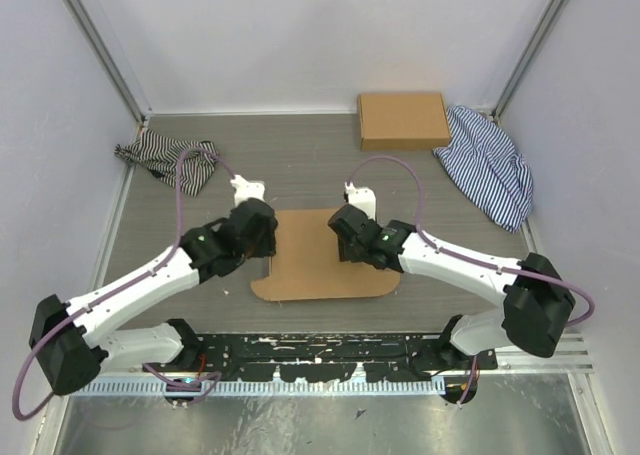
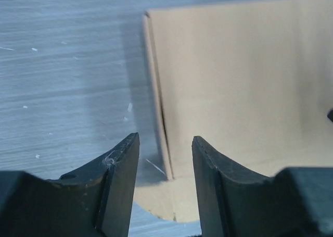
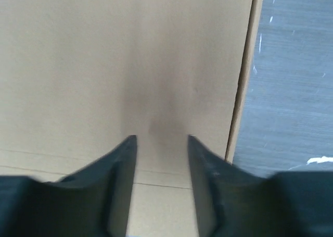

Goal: Fold the paper box

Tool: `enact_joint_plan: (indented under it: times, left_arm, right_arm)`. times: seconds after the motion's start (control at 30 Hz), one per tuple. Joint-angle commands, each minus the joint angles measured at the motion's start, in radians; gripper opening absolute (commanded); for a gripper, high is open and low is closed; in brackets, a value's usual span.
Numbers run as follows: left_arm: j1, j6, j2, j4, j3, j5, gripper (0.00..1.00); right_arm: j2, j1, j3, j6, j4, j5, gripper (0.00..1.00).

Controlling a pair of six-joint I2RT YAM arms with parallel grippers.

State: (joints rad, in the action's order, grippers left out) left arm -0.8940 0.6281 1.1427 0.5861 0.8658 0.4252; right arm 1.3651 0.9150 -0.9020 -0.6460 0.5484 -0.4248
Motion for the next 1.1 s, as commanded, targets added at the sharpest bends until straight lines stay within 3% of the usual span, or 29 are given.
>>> enact_joint_plan:
  times: [0.0, 0.07, 0.1, 0.3, 0.8, 1.07]
  left_arm:
    - [0.156, -0.067, -0.014, 0.037, 0.042, -0.108, 0.53]
    - [0.179, -0.069, -0.022, 0.026, 0.005, -0.151, 0.57]
    - [0.18, -0.064, -0.033, 0.005, -0.025, -0.169, 0.58]
    - [0.181, 0.005, -0.087, -0.152, -0.194, -0.277, 0.61]
    - [0.181, 0.015, 0.109, -0.34, -0.226, -0.336, 0.61]
    - [0.183, -0.024, 0.176, -0.344, -0.154, -0.29, 0.6]
  right_arm:
    - [-0.064, -0.061, -0.127, 0.025, 0.028, -0.014, 0.63]
    - [-0.101, -0.117, -0.093, 0.012, 0.026, -0.003, 0.95]
    - [-0.122, -0.158, -0.058, 0.014, 0.012, 0.029, 0.99]
    - [-0.222, -0.397, 0.153, 0.087, -0.113, 0.254, 1.0]
    - [-0.115, -0.401, 0.251, 0.133, -0.345, 0.453, 0.92]
    - [-0.039, -0.401, 0.192, 0.157, -0.429, 0.555, 0.84]
